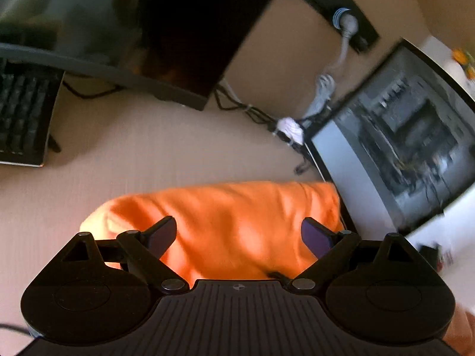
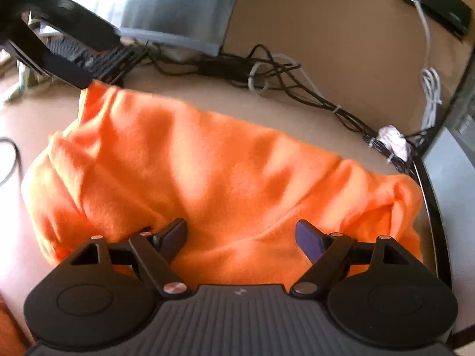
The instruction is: Fold clothes
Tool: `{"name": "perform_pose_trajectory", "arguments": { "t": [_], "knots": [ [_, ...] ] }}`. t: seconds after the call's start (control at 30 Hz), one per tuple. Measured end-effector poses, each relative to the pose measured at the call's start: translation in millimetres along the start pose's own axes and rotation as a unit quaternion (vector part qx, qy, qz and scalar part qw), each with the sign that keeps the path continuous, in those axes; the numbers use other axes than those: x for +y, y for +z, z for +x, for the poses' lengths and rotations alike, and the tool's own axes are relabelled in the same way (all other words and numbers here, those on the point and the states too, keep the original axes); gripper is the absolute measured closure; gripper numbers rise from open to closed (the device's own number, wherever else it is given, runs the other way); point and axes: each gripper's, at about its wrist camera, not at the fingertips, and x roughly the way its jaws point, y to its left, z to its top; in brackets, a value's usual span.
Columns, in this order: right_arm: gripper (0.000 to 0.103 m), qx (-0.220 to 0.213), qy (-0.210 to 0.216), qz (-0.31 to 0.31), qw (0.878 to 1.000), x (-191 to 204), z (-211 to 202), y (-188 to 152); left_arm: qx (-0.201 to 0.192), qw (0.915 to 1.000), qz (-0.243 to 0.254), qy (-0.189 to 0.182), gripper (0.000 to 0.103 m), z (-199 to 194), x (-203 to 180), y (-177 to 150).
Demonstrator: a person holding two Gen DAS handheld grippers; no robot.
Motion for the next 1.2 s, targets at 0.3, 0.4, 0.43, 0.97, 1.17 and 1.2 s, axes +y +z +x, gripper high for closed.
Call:
{"name": "perform_pose_trajectory", "arguments": {
  "t": [0.3, 0.4, 0.43, 0.97, 1.17, 1.2],
  "knots": [
    [0.029, 0.02, 0.014, 0.101, 0.995, -43.9, -34.4, -0.4, 0.067, 0.9976, 0.013, -0.015, 0.008, 29.4, -11.5, -23.2],
    [0.057, 0.061, 0.063, 0.208, 0.974, -64.4, -12.9, -10.4, 0.082, 0.9937, 0.076, -0.005, 0.008, 33.1, -29.5, -34.1],
    [0.064, 0.062, 0.082, 0.227, 0.969, -67.8, -2.8, -7.4, 0.087, 0.9915, 0.097, -0.002, 0.008, 34.3, -35.5, -37.7],
    [0.095, -0.015, 0.015, 0.045, 0.999, -58.0, 21.8, 41.8, 0.098, 0.9852, 0.135, 0.039, 0.008, 48.5, -44.6, -61.8],
    [0.077, 0.0, -0.027, 0.047, 0.999, -56.5, 1.8, 14.1, 0.114, 0.9855, 0.119, 0.038, 0.007, 52.9, -36.9, -73.7],
    [0.077, -0.015, -0.012, 0.056, 0.998, -57.1, -7.7, 17.4, 0.114, 0.9863, 0.113, 0.038, 0.007, 52.1, -34.5, -72.5]
  ]
}}
